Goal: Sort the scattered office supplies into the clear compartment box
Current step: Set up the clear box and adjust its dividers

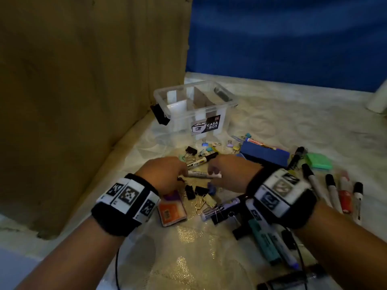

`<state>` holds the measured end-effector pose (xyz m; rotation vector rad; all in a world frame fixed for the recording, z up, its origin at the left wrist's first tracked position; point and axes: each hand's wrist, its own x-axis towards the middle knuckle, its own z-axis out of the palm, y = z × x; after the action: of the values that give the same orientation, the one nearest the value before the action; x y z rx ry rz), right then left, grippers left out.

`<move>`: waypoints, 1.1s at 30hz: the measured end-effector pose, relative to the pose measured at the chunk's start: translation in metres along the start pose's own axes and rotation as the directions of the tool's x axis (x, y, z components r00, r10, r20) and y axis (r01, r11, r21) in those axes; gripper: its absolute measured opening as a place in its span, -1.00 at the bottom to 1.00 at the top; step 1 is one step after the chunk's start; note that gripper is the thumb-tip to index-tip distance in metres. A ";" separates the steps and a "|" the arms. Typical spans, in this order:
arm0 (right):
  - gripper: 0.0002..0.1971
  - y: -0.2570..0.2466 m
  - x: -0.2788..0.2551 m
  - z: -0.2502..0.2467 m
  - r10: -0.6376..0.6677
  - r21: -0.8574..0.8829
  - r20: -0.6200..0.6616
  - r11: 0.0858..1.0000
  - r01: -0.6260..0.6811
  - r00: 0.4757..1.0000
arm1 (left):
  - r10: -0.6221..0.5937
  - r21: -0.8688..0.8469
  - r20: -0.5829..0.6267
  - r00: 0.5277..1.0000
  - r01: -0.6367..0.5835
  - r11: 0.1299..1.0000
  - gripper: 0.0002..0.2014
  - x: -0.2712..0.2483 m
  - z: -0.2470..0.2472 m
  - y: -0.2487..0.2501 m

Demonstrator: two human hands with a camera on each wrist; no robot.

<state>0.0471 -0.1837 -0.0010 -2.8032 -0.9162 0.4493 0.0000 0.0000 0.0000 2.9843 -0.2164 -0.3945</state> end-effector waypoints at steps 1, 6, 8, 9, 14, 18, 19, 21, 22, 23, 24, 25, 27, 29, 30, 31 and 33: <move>-0.78 -0.006 0.007 0.004 0.025 -0.049 0.052 0.999 -0.023 0.998 | 0.002 0.021 0.026 1.000 -0.003 1.000 -0.69 0.002 0.000 0.001; -0.78 -0.022 0.025 0.015 0.043 -0.210 0.176 0.978 -0.005 0.983 | 0.035 0.050 0.043 0.998 -0.037 0.998 -0.68 0.009 0.002 0.003; -0.78 -0.018 0.025 0.016 0.049 -0.194 0.167 0.981 -0.016 0.985 | 0.047 0.056 0.037 0.998 -0.049 0.997 -0.71 0.012 0.002 0.003; -0.79 -0.015 0.023 0.016 0.055 -0.141 0.147 0.989 -0.034 0.988 | 0.050 0.058 0.037 0.998 -0.052 0.997 -0.73 0.014 0.003 0.002; -0.77 0.014 -0.012 0.003 0.178 0.423 -0.074 0.897 -0.130 0.981 | 0.074 0.074 0.049 0.996 -0.077 0.994 -0.77 0.016 0.007 0.006; -0.74 0.032 -0.041 0.004 0.341 0.989 -0.128 0.109 0.096 0.931 | 0.084 0.080 0.030 0.996 -0.086 0.993 -0.81 0.019 0.009 0.009; -0.73 0.036 -0.045 0.008 0.359 0.982 -0.102 -0.114 0.152 0.928 | 0.079 0.062 0.023 0.997 -0.081 0.995 -0.82 0.020 0.010 0.009; -0.73 0.042 -0.049 0.015 0.371 0.880 -0.032 -0.429 0.202 0.928 | 0.088 0.048 -0.006 0.996 -0.087 0.995 -0.84 0.020 0.009 0.009; -0.72 0.043 -0.050 0.018 0.358 0.824 0.011 -0.533 0.195 0.934 | 0.093 0.034 -0.027 0.995 -0.092 0.995 -0.84 0.019 0.008 0.009; -0.66 0.045 -0.048 0.023 0.337 0.778 0.054 -0.605 0.172 0.940 | 0.094 0.005 -0.061 0.994 -0.094 0.996 -0.85 0.019 0.008 0.007; -0.60 0.045 -0.047 0.026 0.306 0.741 0.088 -0.656 0.143 0.948 | 0.084 -0.038 -0.096 0.992 -0.088 0.995 -0.85 0.019 0.007 0.005; -0.64 0.045 -0.045 0.030 0.273 0.719 0.120 -0.687 0.106 0.955 | 0.066 -0.089 -0.129 0.989 -0.078 0.993 -0.85 0.017 0.007 0.004; -0.70 0.039 -0.042 0.033 0.216 0.712 0.165 -0.701 0.036 0.962 | 0.018 -0.201 -0.215 0.977 -0.063 0.977 -0.85 0.014 0.006 0.001; -0.68 0.031 -0.038 0.032 0.177 0.753 0.171 -0.658 -0.012 0.969 | -0.049 -0.366 -0.303 0.952 -0.069 0.928 -0.83 0.011 0.006 -0.002; -0.72 0.028 -0.036 0.030 0.170 0.815 0.154 -0.579 -0.027 0.973 | -0.088 -0.456 -0.346 0.934 -0.085 0.886 -0.80 0.009 0.006 -0.004; -0.78 0.026 -0.033 0.028 0.171 0.892 0.124 -0.451 -0.035 0.977 | -0.129 -0.531 -0.372 0.919 -0.097 0.842 -0.78 0.007 0.008 -0.005; -0.87 0.023 -0.031 0.021 0.150 0.999 0.037 -0.026 -0.033 0.988 | -0.211 -0.672 -0.384 0.899 -0.116 0.731 -0.86 0.000 0.011 -0.006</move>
<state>0.0291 -0.2193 -0.0188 -1.3727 -0.0911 0.6388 -0.0018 0.0052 -0.0112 2.2455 0.0569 0.1870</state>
